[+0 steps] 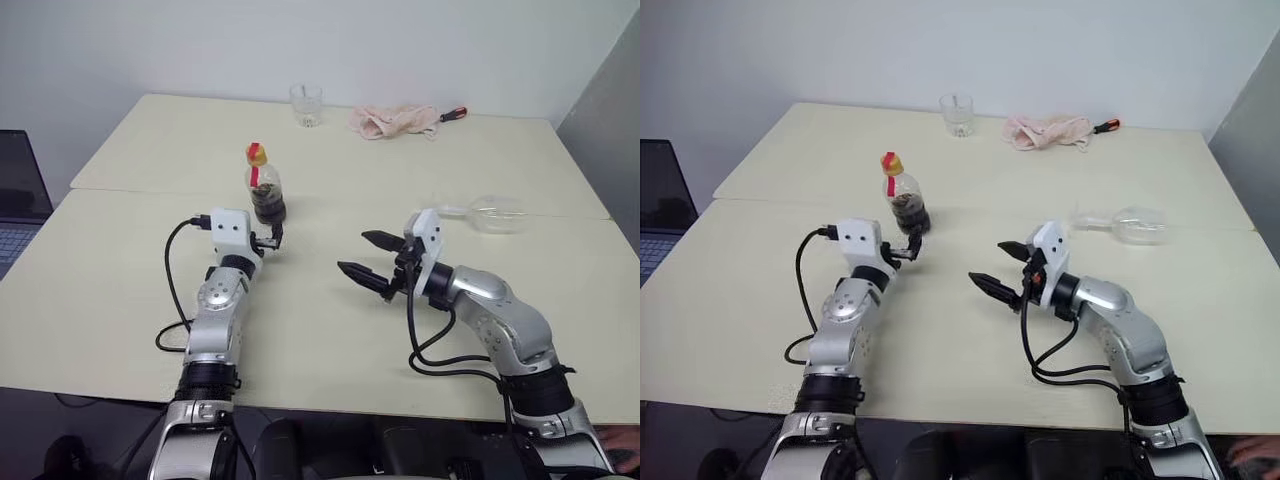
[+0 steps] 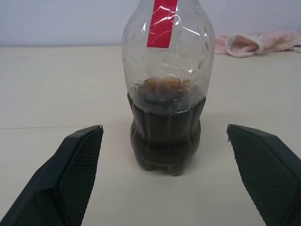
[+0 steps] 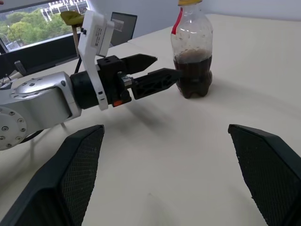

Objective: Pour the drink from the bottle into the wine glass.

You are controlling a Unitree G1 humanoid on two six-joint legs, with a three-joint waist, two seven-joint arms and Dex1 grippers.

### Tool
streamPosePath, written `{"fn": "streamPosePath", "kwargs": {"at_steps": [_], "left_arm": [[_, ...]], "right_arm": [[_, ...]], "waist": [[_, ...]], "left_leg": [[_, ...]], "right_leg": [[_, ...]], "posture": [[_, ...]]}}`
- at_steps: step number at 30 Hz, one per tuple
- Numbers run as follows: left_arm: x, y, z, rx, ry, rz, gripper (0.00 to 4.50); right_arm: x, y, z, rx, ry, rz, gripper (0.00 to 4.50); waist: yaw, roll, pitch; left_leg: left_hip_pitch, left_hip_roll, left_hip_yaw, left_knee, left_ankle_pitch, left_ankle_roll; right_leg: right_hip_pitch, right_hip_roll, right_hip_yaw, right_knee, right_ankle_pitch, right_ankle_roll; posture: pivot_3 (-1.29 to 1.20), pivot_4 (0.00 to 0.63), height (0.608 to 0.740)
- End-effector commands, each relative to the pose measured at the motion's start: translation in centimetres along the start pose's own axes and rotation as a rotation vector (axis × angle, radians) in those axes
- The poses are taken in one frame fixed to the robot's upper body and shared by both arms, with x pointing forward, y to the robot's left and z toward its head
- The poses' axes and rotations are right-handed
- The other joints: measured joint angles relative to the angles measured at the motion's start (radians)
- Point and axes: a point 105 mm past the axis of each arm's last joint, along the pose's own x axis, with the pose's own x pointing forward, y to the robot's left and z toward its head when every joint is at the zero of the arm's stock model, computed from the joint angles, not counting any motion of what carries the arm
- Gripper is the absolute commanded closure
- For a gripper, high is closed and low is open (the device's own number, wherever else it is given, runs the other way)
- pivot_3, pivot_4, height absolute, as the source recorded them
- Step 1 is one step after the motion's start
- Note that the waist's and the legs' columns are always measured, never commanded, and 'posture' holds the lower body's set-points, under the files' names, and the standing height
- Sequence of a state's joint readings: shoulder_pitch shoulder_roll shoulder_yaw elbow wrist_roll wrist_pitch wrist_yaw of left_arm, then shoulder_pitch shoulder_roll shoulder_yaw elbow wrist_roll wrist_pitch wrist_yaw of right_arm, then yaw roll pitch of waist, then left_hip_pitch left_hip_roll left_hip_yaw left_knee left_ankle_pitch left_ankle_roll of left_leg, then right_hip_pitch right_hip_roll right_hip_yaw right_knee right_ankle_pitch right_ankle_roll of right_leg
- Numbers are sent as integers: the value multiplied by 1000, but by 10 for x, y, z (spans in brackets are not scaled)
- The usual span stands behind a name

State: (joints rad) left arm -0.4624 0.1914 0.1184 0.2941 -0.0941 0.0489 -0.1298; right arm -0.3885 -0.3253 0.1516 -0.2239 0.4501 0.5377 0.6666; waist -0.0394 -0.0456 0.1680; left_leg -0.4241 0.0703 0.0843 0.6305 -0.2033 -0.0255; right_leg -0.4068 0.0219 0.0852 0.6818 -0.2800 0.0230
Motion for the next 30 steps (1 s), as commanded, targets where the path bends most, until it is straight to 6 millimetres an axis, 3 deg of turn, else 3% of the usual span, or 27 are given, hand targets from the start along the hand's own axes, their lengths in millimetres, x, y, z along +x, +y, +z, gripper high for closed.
{"fn": "streamPosePath", "kwargs": {"at_steps": [1, 10, 18, 26, 30], "left_arm": [[17, -4, 18, 33, -74, -45, 20], [41, 5, 22, 59, -78, -64, 20], [64, -7, 24, 53, -23, -150, 20], [71, -13, 22, 31, 14, -205, 20], [69, -19, 24, 37, -5, -270, 935]], "right_arm": [[-1, 3, 11, -34, -39, -15, 0], [-6, 2, 11, -25, -45, -50, 0], [-11, 0, 10, -16, -42, -77, 0], [-15, -1, 11, -16, -43, -99, 0], [-18, -3, 16, -24, -58, -117, 0]], "waist": [[4, 0, 0], [7, 0, 0], [9, 0, 0], [9, 0, 0], [10, 0, 0]], "left_leg": [[0, 0, 0, 0, 0, 0], [-3, -4, -1, 1, 0, 0], [-7, -5, -3, 4, 0, 0], [-8, -5, -4, 5, 0, 0], [-8, -6, -4, 5, 0, 0]], "right_leg": [[0, 0, -1, 0, 0, 0], [0, -5, -11, 0, 0, 2], [0, -6, -14, -1, 0, 2], [0, -6, -15, -1, -1, 3], [0, -6, -15, -1, -1, 3]], "posture": [[0, 150, 740], [0, 150, 740], [0, 150, 740], [0, 150, 740], [0, 150, 740]]}}
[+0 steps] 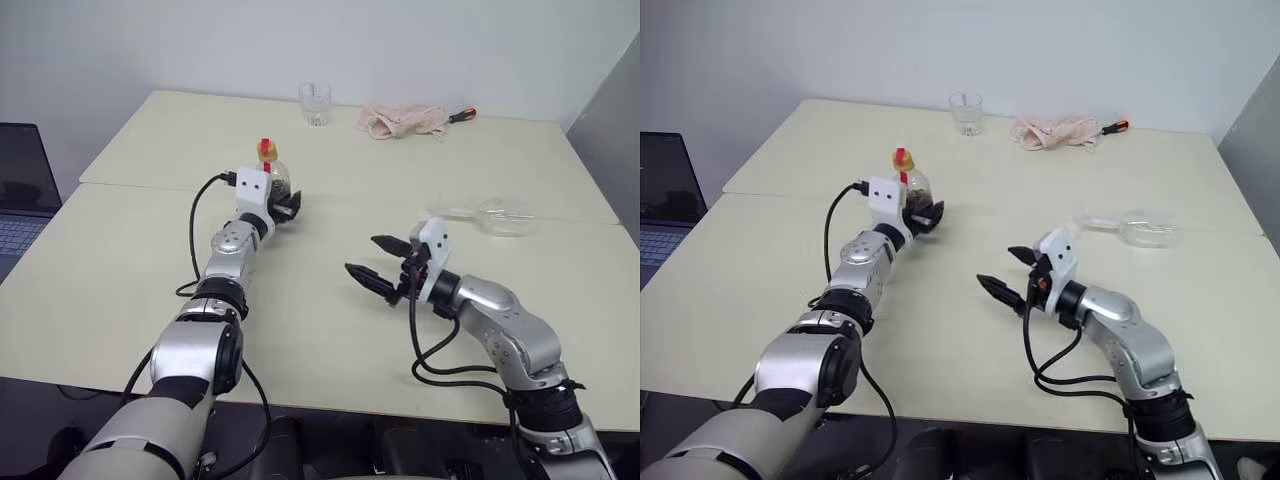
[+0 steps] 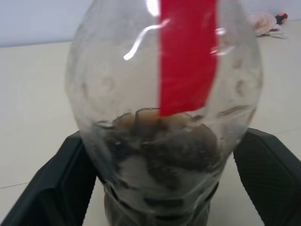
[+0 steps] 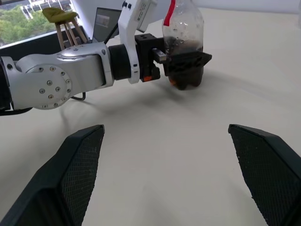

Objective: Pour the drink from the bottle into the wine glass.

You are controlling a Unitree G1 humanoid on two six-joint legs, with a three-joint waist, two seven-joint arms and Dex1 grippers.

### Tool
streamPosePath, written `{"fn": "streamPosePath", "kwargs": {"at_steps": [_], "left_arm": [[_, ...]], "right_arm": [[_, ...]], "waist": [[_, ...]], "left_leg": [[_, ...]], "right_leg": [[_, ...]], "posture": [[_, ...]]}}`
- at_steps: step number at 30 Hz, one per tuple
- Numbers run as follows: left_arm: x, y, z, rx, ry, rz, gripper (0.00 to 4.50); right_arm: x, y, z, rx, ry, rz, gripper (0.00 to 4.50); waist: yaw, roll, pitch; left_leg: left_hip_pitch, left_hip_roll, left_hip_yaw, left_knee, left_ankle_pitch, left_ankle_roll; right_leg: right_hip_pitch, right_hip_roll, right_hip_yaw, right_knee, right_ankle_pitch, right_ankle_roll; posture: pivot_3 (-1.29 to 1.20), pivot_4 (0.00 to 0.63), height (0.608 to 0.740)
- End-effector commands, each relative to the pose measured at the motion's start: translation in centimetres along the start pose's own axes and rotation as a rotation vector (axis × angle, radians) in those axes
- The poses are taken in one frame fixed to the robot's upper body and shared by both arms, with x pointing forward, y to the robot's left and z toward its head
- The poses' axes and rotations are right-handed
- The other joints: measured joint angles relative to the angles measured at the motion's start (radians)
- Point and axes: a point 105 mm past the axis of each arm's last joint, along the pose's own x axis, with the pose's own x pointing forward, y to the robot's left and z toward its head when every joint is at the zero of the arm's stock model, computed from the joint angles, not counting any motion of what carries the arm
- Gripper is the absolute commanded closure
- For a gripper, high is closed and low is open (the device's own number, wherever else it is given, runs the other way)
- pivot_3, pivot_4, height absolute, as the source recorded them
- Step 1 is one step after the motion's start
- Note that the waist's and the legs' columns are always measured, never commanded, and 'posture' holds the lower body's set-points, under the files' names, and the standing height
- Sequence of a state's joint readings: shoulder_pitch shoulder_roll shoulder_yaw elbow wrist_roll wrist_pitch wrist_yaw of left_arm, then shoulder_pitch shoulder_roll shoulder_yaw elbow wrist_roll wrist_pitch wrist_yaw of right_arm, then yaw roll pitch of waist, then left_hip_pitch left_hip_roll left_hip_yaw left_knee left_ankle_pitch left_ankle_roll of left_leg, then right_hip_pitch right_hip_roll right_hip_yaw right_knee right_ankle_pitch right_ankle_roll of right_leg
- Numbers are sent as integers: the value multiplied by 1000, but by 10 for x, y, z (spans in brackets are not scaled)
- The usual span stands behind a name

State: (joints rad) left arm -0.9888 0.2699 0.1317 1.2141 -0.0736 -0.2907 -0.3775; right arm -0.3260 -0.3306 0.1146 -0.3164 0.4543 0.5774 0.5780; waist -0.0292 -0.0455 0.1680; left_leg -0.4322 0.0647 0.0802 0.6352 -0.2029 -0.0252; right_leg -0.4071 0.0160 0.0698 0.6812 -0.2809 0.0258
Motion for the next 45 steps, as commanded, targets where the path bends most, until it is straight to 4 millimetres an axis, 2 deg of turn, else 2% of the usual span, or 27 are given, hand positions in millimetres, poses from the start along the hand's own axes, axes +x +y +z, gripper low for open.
{"fn": "streamPosePath", "kwargs": {"at_steps": [1, 5, 8, 10, 16, 20, 24, 30, 35, 39, 45], "left_arm": [[4, -4, 18, 19, -60, -49, 1270], [0, 1, 15, 41, -47, -76, 2285], [-5, -2, 13, 37, -50, -150, 2605], [-9, -21, 14, 10, -79, -299, 2637], [-35, -80, 27, -18, -119, -810, 2762], [-55, -114, 43, 18, -113, -1083, 2787], [-75, -149, 51, 35, -94, -1329, 2787], [-98, -174, 46, 84, -41, -1567, 2793], [-97, -180, 40, 112, -27, -1602, 2811], [-93, -187, 39, 119, -35, -1608, 2811], [-87, -195, 36, 135, -48, -1601, 2811]], "right_arm": [[-6, -1, 16, -29, -56, -19, 0], [-17, -10, 29, -26, -85, -53, 0], [-28, -13, 26, -21, -55, -67, 0], [-41, -14, 23, -19, -27, -74, 0], [-79, -3, 35, -37, 15, -51, 0], [-106, 7, 56, -84, 29, -51, 0], [-123, 18, 73, -145, 64, -55, 0], [-127, 30, 92, -176, -3, -140, 0], [-117, 43, 95, -144, -77, -238, 0], [-105, 48, 96, -95, -102, -254, 0], [-97, 53, 94, -46, -85, -253, 0]], "waist": [[0, 0, 0], [0, 0, 0], [0, 0, 0], [0, 0, 0], [1, 1, 1], [0, 1, 1], [-3, 2, 0], [-5, 2, 0], [-4, 2, 0], [-4, 2, 0], [-2, 2, 0]], "left_leg": [[0, 0, 0, 0, 0, 0], [0, 0, 0, 1, 0, 0], [-1, 0, 0, 1, 0, 0], [-1, 0, 0, 1, 0, 0], [-2, -1, 0, 2, 0, 0], [-2, 0, -2, 3, 0, 0], [-1, -1, -6, 6, 0, 0], [-1, -2, -15, 9, 0, 1], [-2, -2, -18, 10, 1, 4], [-2, -3, -18, 10, 2, 4], [-4, -3, -19, 10, 2, 4]], "right_leg": [[0, 0, 0, 0, 0, 0], [0, 0, 0, 0, 0, 0], [0, 0, 0, 0, 0, 0], [0, 0, 0, 0, 0, 0], [0, -1, -1, 0, -1, 0], [0, -1, -1, 1, -1, 0], [2, 0, -1, 3, -2, 2], [3, 1, -1, 4, -4, 4], [3, 1, -1, 6, -4, 5], [3, 1, 0, 6, -4, 5], [3, 1, -1, 4, -4, 5]], "posture": [[0, 150, 740], [0, 150, 740], [0, 150, 740], [0, 150, 740], [0, 150, 740], [0, 150, 740], [0, 150, 740], [0, 150, 740], [0, 150, 740], [0, 150, 740], [0, 150, 740]]}}
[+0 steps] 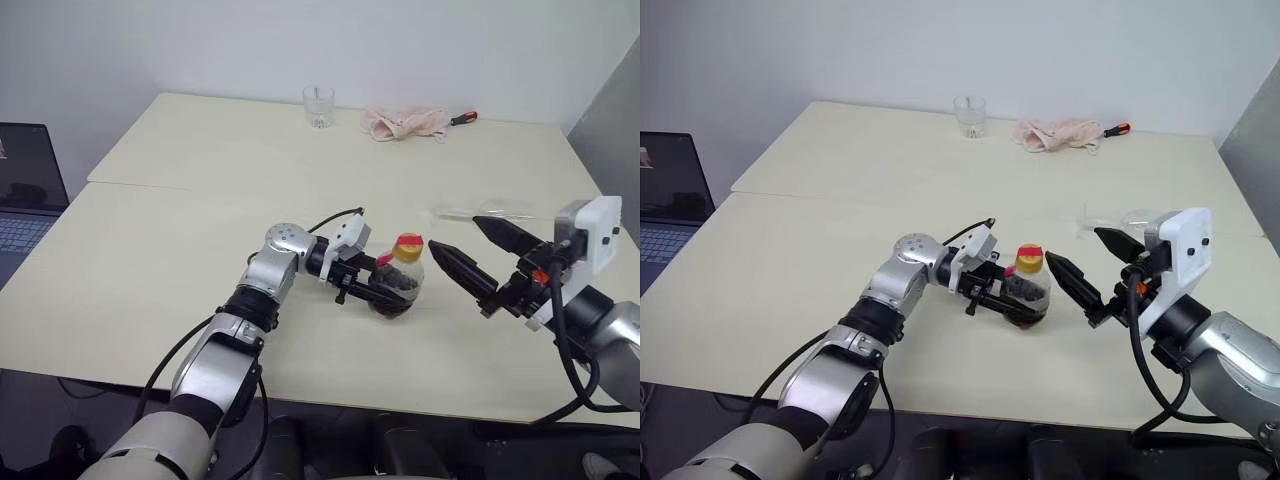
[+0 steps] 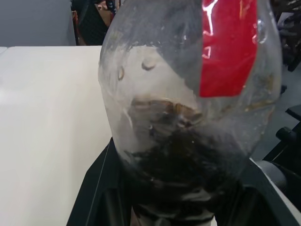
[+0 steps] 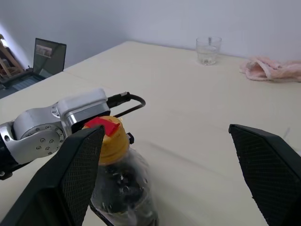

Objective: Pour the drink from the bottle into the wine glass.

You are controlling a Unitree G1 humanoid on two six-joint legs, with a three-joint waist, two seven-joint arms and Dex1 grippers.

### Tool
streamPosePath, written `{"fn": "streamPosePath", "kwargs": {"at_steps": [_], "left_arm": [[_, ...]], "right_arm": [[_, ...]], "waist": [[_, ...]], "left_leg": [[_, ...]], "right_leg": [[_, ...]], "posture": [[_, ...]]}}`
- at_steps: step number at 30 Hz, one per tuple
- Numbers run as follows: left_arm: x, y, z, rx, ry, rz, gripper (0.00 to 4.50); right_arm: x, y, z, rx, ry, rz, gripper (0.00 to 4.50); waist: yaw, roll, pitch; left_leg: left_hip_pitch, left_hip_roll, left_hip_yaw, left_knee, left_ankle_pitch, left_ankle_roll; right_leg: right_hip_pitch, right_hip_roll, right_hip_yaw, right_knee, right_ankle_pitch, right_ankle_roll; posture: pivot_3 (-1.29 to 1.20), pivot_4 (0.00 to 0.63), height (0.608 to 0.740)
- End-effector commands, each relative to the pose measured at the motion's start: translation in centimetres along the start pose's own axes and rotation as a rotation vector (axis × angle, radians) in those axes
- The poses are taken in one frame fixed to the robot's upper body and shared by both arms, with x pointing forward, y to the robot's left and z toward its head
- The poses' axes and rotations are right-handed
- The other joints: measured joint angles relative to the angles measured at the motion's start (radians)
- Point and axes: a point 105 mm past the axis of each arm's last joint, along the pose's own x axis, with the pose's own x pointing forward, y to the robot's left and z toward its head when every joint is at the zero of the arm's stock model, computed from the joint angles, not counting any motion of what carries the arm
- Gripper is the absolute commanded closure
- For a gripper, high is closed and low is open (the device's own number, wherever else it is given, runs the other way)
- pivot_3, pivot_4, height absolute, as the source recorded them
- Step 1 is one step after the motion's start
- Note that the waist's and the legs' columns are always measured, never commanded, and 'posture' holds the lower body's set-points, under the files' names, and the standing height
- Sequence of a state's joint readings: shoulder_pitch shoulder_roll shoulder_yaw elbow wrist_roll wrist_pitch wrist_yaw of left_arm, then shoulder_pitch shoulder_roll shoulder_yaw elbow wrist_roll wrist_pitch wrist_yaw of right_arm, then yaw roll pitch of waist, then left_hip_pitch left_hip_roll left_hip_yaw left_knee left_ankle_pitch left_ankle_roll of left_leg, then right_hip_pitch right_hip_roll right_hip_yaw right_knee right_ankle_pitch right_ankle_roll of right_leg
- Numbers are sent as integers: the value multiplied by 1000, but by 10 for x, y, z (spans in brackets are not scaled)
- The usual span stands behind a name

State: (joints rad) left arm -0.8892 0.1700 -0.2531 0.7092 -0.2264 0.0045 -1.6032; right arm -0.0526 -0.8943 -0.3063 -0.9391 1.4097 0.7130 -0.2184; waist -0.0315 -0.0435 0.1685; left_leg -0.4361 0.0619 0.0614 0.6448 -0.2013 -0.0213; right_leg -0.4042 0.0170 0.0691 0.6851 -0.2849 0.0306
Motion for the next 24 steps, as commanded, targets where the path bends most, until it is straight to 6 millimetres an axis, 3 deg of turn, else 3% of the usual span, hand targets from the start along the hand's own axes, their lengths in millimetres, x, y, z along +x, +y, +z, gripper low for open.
{"fn": "streamPosePath", "kwargs": {"at_steps": [1, 10, 24], "left_arm": [[5, 6, 12, 66, -5, -5, 2812], [7, 6, 11, 68, -6, -17, 2812], [6, 14, 21, 78, -38, 21, 2846]], "right_arm": [[-4, 32, 13, -24, -60, 97, 0], [6, 44, 13, 24, -57, 114, 0], [8, 40, -4, 33, -6, 61, 0]], "waist": [[0, 0, 0], [0, 0, 0], [0, 0, 0]], "left_leg": [[0, 0, 0, 0, 0, 0], [-1, 0, -2, 0, 0, 0], [-2, 0, -2, 0, 0, 0]], "right_leg": [[0, 0, 0, 0, 0, 0], [0, 0, 0, -1, 0, 0], [0, 0, -1, -2, 0, -1]], "posture": [[0, 150, 740], [0, 150, 740], [0, 150, 740]]}}
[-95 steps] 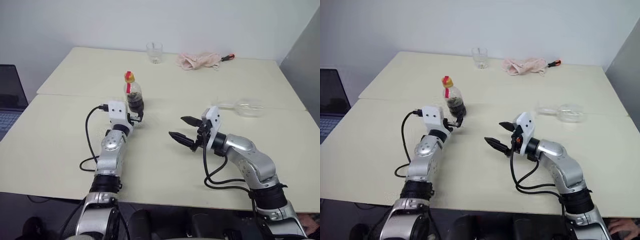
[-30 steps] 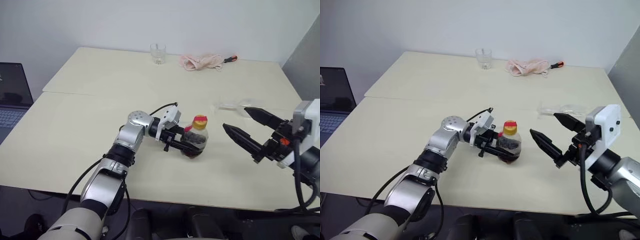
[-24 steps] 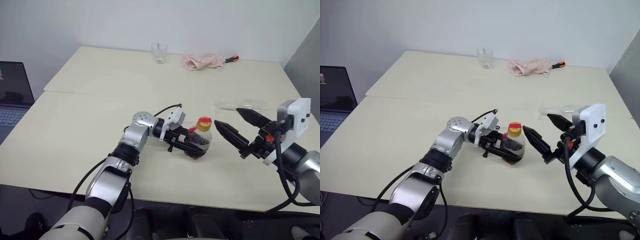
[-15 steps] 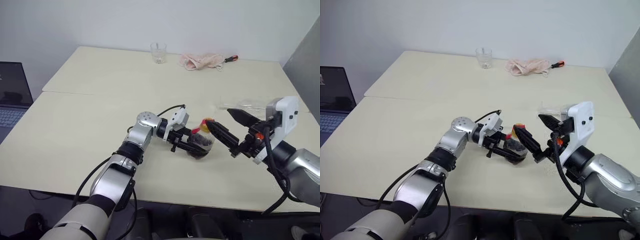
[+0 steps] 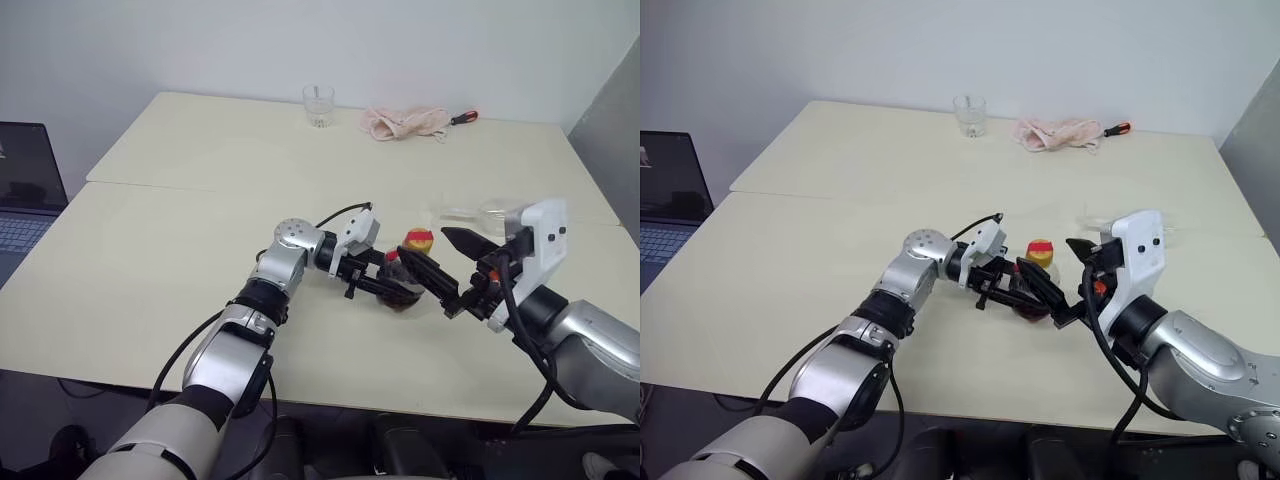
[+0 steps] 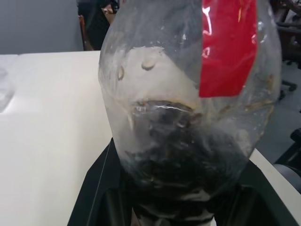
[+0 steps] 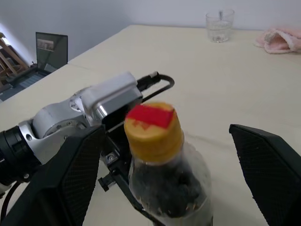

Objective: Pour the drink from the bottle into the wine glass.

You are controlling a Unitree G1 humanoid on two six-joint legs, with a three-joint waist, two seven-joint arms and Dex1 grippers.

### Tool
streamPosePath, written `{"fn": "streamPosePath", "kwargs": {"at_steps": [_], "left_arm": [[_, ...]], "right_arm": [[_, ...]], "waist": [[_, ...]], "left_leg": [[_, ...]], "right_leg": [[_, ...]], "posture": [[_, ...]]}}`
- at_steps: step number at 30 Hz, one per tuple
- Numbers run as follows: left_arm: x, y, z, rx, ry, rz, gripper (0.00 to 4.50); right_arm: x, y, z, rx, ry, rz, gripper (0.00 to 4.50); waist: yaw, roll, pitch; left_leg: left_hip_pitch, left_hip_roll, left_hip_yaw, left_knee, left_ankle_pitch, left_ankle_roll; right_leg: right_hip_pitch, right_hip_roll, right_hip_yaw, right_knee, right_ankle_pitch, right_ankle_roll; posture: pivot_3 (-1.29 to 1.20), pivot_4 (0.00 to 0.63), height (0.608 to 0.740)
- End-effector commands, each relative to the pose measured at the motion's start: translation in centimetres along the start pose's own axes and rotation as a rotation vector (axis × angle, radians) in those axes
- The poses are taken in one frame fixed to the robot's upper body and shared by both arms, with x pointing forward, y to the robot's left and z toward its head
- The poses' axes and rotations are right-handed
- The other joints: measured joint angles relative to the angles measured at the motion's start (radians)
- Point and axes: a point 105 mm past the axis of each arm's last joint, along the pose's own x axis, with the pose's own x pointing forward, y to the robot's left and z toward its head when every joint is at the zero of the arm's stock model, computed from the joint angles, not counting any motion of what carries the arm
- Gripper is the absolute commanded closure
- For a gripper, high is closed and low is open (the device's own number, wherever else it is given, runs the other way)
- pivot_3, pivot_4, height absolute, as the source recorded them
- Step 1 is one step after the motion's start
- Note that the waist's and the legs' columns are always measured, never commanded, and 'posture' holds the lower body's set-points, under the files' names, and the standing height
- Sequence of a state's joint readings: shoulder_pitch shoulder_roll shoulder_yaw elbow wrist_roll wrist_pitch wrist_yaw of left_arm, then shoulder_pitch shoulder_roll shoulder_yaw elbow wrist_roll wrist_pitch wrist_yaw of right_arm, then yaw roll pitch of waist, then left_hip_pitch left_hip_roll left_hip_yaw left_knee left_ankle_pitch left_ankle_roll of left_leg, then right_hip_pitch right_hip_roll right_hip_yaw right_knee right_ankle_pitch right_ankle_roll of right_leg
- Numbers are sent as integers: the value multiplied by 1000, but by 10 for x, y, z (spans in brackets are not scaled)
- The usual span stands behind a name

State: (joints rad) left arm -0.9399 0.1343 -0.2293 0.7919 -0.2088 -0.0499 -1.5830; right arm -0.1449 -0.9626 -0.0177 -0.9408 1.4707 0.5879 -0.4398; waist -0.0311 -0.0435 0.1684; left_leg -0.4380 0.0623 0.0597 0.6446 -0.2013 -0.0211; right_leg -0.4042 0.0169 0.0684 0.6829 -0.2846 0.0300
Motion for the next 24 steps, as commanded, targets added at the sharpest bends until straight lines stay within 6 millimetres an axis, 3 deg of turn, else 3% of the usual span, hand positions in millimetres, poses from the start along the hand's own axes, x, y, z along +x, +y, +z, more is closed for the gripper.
{"fn": "streamPosePath", "kwargs": {"at_steps": [1, 4, 7, 20, 24], "left_arm": [[2, 4, 15, 49, -29, -3, 2846], [3, 3, 15, 49, -29, -7, 2846], [4, 4, 16, 51, -27, -11, 2846], [6, 6, 14, 52, -19, -5, 2895], [5, 6, 13, 51, -17, -2, 2895]], "right_arm": [[-9, 22, 12, -55, -83, 64, 0], [-9, 22, 11, -56, -88, 64, 588], [-9, 24, 13, -57, -103, 76, 1675], [-10, 30, 20, -55, -149, 133, 1682], [-11, 29, 20, -63, -156, 127, 852]], "waist": [[0, 0, 0], [0, 0, 0], [0, 0, 0], [0, 0, 0], [0, 0, 0]], "left_leg": [[0, 0, 0, 0, 0, 0], [0, 0, 0, 0, 0, 0], [0, 0, 0, 0, 0, 0], [0, 0, 0, 0, 0, 0], [0, 0, 0, 0, 0, 0]], "right_leg": [[0, 0, 0, 0, 0, 0], [0, 0, 0, 0, 0, 0], [0, 0, 0, 0, 0, 0], [0, 0, 0, 0, 0, 0], [0, 0, 0, 0, 0, 0]], "posture": [[0, 150, 740], [0, 150, 740], [0, 150, 740], [0, 150, 740], [0, 150, 740]]}}
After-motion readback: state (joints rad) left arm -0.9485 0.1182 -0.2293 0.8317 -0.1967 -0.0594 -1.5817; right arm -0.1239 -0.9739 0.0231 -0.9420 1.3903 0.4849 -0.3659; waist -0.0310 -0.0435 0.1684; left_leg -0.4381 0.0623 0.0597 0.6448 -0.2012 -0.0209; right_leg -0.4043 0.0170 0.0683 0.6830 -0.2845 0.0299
